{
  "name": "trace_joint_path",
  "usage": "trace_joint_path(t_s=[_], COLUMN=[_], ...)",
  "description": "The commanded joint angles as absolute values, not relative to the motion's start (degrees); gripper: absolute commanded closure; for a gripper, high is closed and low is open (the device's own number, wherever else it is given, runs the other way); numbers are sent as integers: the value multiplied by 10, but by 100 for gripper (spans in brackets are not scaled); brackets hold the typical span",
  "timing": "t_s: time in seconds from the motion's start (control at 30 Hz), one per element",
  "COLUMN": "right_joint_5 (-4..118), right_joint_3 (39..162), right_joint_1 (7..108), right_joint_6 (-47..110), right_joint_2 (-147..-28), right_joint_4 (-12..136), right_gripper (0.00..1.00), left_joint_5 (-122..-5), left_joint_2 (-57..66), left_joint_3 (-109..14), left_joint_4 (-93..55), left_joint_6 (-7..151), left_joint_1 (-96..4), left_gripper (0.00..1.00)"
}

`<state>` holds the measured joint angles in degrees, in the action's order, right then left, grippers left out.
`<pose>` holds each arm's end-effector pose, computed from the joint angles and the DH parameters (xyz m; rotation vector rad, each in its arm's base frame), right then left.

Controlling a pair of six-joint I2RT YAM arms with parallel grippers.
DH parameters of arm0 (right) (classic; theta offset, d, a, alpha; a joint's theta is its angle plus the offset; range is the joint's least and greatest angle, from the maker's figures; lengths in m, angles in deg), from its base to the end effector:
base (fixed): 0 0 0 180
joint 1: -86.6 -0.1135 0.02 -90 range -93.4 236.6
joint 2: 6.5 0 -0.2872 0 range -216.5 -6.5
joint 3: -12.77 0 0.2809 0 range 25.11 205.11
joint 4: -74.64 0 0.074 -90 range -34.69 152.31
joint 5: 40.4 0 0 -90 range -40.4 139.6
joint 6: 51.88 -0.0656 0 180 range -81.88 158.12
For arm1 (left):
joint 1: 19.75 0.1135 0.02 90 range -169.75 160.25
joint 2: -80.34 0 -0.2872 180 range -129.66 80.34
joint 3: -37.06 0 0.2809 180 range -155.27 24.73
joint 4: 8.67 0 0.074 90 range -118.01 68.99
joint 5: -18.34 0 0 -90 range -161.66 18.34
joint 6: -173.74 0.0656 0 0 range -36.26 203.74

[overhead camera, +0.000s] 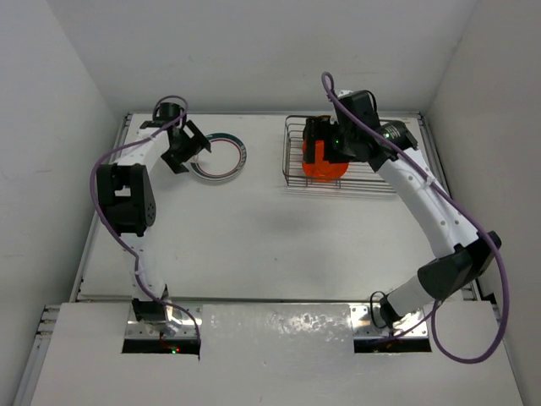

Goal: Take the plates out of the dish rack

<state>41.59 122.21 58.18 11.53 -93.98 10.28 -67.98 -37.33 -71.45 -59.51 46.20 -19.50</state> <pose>0.3302 0.1683 0.4118 0.0346 2.3243 0.3290 0.5004 -0.0020 0.2024 -0.8362 2.5135 -0.3075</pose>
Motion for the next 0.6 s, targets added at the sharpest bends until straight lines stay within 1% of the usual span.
trace_joint_path(t_s=[0.0,0.1,0.17,0.2,0.3,0.33,0.4,0.43,0.47,0.53,0.57], right_joint_5=[451,414,402,374,321,307,283,282,284,279,276], right_joint_3=[1242,1221,1214,1215,1216,1199,1160,1109,1087,1088,1102], right_joint_1=[619,651,671,685,706,707,707,708,709,709,709], right_joint_6=[60,-3,-74,-102,-242,-317,-393,-454,-479,-530,-535], right_joint_2=[-954,-957,-967,-974,-1003,-1011,-1011,-1010,-1013,-1049,-1064], right_joint_4=[97,126,141,148,149,158,231,315,350,374,373], right_gripper=[1,1,1,1,1,1,6,14,17,23,24], left_joint_5=[-676,-709,-748,-761,-783,-779,-767,-758,-748,-720,-702], left_joint_2=[-381,-369,-331,-314,-233,-184,-136,-95,-76,-29,-15], left_joint_3=[-746,-768,-768,-765,-738,-710,-678,-652,-638,-598,-584], left_joint_4=[-625,-678,-707,-713,-720,-705,-684,-671,-662,-649,-643], left_joint_6=[476,478,486,491,516,531,547,563,572,587,589], left_joint_1=[-192,-191,-192,-192,-211,-221,-236,-254,-263,-276,-278], left_gripper=[0,0,0,0,0,0,0,0,0,0,0])
